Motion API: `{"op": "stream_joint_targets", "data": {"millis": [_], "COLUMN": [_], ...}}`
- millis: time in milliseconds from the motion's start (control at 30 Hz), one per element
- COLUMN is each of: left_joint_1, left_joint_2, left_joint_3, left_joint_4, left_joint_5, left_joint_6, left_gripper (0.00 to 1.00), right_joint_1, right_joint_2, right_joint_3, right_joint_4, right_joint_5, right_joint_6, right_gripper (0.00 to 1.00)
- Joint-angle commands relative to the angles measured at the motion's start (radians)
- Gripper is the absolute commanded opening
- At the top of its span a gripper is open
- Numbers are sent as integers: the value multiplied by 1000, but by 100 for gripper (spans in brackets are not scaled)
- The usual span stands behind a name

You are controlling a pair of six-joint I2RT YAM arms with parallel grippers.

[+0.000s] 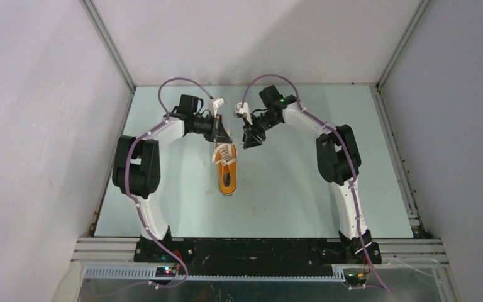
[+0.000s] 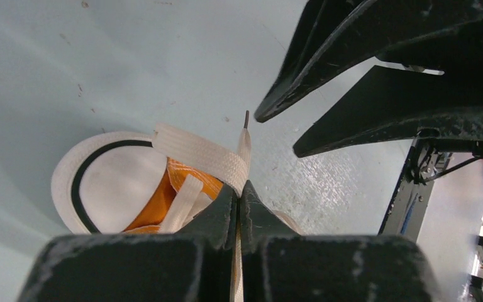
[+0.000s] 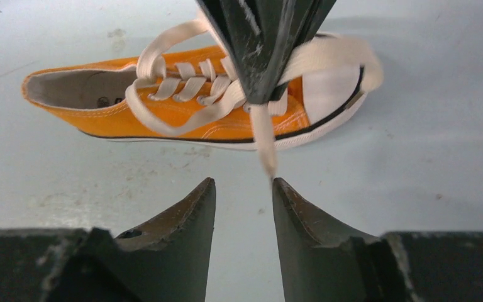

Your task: Tie the shoes

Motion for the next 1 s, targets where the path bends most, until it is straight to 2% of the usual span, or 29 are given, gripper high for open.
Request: {"op": "stream_joint_targets", "data": {"millis": [0, 433, 733, 967], "left_joint_1": [3, 5, 15, 17], "left_joint_2": [-62, -58, -51, -49], "left_joint_3": [-22, -18, -21, -27], "left_joint_4": [11, 21, 60, 68], "left_joint_5": [47, 72, 80, 79], "left_joint_6": [-19, -35, -86, -97], "left_gripper": [0, 0, 0, 0], "right_joint_1": [12, 73, 80, 86], "right_joint_2": [-61, -35, -24, -32], "right_joint_3": [10, -12, -4, -17], "right_joint_4": [115, 199, 99, 111], "right_joint_5": [51, 89, 13, 30], "right_joint_6": [-84, -29, -49, 4], "right_gripper": [43, 39, 38, 11]}}
